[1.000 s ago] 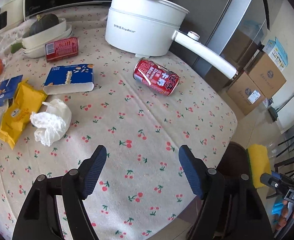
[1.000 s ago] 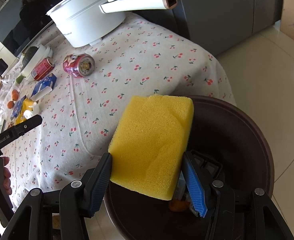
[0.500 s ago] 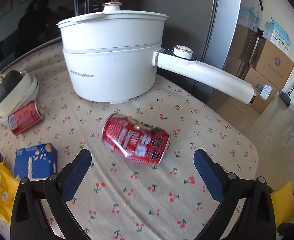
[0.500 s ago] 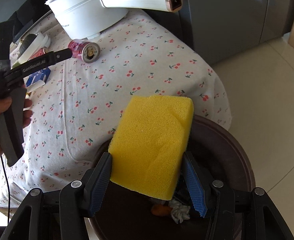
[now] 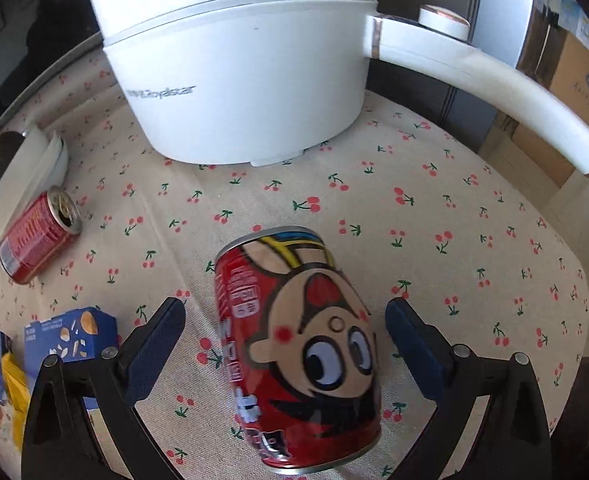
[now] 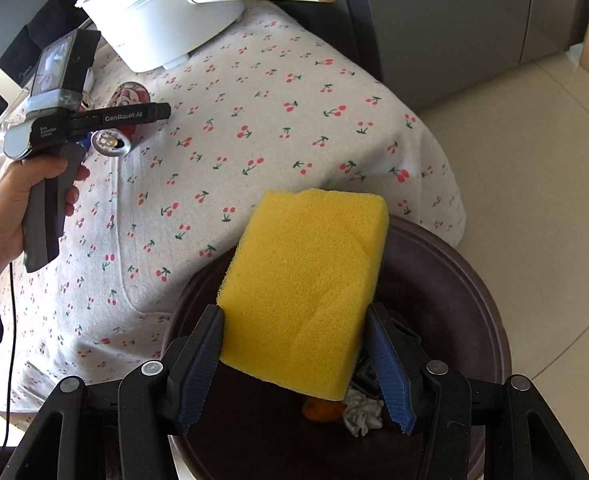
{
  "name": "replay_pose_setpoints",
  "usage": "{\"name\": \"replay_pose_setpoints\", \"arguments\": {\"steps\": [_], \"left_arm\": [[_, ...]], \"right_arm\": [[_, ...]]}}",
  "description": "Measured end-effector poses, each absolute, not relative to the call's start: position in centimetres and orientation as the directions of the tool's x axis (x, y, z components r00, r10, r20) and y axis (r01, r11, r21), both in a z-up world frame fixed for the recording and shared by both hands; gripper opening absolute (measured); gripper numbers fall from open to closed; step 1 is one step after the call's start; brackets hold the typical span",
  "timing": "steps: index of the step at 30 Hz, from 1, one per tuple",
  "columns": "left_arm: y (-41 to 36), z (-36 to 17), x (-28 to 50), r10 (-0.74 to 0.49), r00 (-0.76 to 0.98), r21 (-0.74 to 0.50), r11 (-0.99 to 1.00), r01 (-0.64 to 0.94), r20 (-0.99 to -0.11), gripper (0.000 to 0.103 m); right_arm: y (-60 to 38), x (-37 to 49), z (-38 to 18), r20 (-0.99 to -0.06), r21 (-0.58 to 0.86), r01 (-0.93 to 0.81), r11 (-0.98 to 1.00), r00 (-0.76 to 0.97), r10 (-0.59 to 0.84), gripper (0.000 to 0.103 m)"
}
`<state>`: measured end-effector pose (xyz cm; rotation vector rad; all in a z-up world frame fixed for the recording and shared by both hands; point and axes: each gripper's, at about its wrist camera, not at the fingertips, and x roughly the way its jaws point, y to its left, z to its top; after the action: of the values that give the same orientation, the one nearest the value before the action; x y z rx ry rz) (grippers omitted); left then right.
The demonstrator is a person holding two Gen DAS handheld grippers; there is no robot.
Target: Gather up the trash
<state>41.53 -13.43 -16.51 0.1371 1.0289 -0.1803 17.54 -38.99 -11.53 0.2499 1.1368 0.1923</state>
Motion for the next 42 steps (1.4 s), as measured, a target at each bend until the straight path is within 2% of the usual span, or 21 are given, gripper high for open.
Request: {"name": "replay_pose_setpoints", "arguments": {"steps": [1, 3, 13, 21, 30, 42], "left_arm": [[-12.6, -16.5, 41.5, -0.129, 0.499, -0.026, 0.978, 0.209, -0.857, 0.082], [-11.5, -16.3, 41.2, -0.184, 0.51, -0.088, 0.975, 0.205, -0.84, 0.068], [-9.6, -14.8, 37.3, -0.245, 0.509, -0.14, 0.962, 0.236, -0.825, 0.067], [-10.3, -11.8, 29.1, -0.294, 0.494, -0.17, 0.945, 0.28, -0.818, 0.067], [-10.3, -10.7, 19.8, -0.369, 0.466, -0.243, 0.92, 0.308, -0.804, 0.067], [-15.4, -11.1, 14.4, -0.46, 0.409, -0.295, 0.865, 0.406, -0.788, 0.067]], "right_arm": [[-38.9, 17.5, -11.5, -0.869, 0.291, -0.027, 0.956, 0.41, 0.277, 0.062], [-38.7, 17.6, -11.6, -0.87, 0.288, -0.032, 0.957, 0.408, 0.276, 0.062], [-37.9, 17.6, -11.0, -0.868, 0.272, -0.03, 0.962, 0.424, 0.258, 0.062], [-38.0, 16.2, -10.7, -0.864, 0.252, -0.021, 0.968, 0.446, 0.234, 0.062], [-38.4, 13.2, -9.6, -0.846, 0.214, -0.047, 0.976, 0.49, 0.209, 0.062], [-38.9, 9.8, -11.3, -0.861, 0.183, -0.017, 0.983, 0.481, 0.168, 0.062]]}}
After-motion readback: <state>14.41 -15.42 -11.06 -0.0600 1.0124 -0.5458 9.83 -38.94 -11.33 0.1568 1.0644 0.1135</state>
